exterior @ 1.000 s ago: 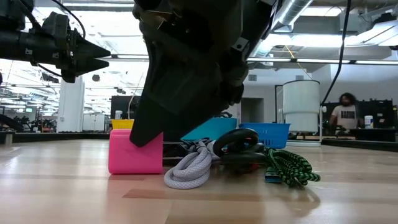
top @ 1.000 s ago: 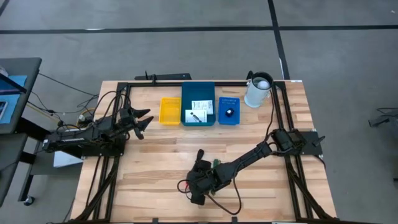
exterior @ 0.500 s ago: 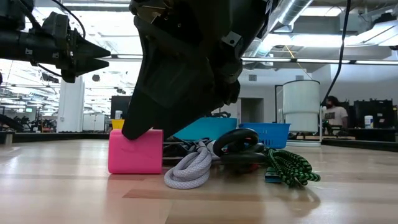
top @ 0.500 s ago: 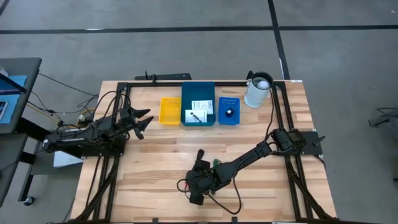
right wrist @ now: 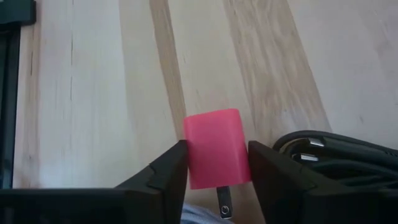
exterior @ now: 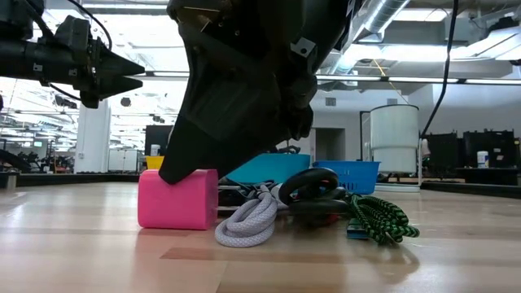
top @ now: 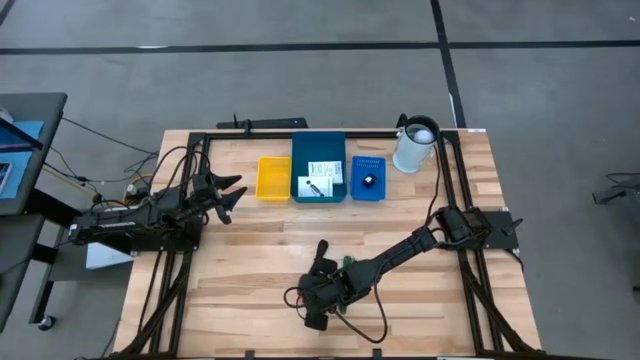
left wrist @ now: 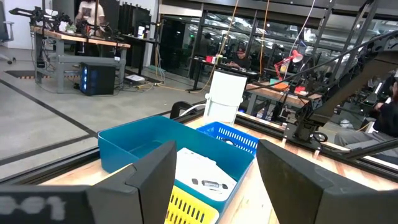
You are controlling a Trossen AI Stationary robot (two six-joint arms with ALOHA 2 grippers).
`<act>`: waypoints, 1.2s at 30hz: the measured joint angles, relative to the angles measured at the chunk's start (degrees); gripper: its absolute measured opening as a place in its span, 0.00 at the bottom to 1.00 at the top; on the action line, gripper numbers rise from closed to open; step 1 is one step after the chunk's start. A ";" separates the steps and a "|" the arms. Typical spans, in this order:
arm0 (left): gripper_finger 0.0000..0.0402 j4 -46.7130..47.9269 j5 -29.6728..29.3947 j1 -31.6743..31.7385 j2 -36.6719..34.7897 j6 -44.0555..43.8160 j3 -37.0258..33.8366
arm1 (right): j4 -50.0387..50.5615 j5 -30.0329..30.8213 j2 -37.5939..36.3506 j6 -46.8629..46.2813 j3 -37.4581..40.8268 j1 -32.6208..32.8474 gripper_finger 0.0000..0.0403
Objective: Pick and place items into bin
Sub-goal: Put the pink charger adapter into the blue bin
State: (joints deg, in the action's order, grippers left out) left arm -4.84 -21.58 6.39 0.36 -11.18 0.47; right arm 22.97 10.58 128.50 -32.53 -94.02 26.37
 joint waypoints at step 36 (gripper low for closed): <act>0.53 -0.02 0.00 0.00 0.02 0.00 -0.02 | -3.42 -0.93 3.42 -0.52 -0.11 -0.06 0.49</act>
State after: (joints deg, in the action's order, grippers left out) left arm -4.86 -21.58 6.40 0.38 -11.18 0.45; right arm 19.55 9.65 131.92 -33.05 -94.13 26.31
